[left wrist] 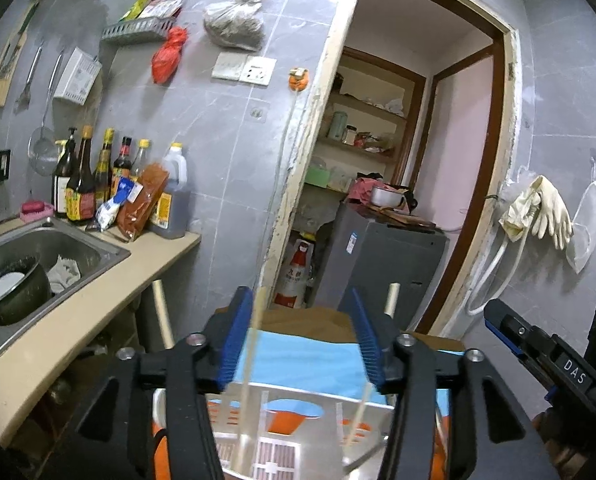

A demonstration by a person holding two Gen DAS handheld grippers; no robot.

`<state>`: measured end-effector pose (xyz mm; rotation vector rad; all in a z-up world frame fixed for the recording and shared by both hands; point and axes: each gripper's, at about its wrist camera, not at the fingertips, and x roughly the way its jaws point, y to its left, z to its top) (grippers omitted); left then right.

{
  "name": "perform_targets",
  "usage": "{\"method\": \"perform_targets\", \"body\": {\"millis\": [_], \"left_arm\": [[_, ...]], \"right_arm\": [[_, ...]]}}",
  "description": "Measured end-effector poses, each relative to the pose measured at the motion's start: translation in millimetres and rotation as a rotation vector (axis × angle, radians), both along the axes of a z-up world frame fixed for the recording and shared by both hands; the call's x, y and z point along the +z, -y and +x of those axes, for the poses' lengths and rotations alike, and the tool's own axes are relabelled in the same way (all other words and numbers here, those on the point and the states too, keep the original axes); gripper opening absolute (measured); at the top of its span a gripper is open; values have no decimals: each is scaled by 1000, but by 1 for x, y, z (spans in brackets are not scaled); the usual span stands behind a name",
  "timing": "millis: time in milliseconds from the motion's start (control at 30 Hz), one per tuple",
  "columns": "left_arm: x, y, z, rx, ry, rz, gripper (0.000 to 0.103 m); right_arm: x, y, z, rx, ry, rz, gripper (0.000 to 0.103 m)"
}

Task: Organize utensils
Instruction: 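Lift both chopsticks, carry them into the white caddy and release, then lower the left tool toward the silver fork while the right tool approaches the spoons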

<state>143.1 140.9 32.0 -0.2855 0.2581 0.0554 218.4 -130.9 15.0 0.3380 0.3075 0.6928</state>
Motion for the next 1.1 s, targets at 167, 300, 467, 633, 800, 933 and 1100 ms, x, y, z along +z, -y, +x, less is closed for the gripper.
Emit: {"method": "perform_targets", "body": {"millis": [167, 300, 467, 633, 800, 933, 1100], "left_arm": [[14, 34, -1, -10, 14, 30, 79], [19, 64, -1, -23, 19, 62, 94], [16, 102, 6, -55, 2, 100, 96], [8, 133, 13, -84, -22, 128, 96], [-3, 163, 19, -121, -51, 144, 96], [-15, 184, 26, -150, -84, 146, 96], [-34, 206, 41, -154, -150, 150, 96]], "right_arm": [[10, 38, 0, -44, 13, -19, 62], [16, 65, 0, -77, 37, -47, 81], [17, 98, 4, -114, 46, -77, 94], [12, 125, 8, -135, 39, -106, 103], [-2, 151, 16, -152, 0, -129, 103], [-17, 171, 25, -160, -58, -149, 103], [-37, 191, 36, -169, -137, -170, 103]]}}
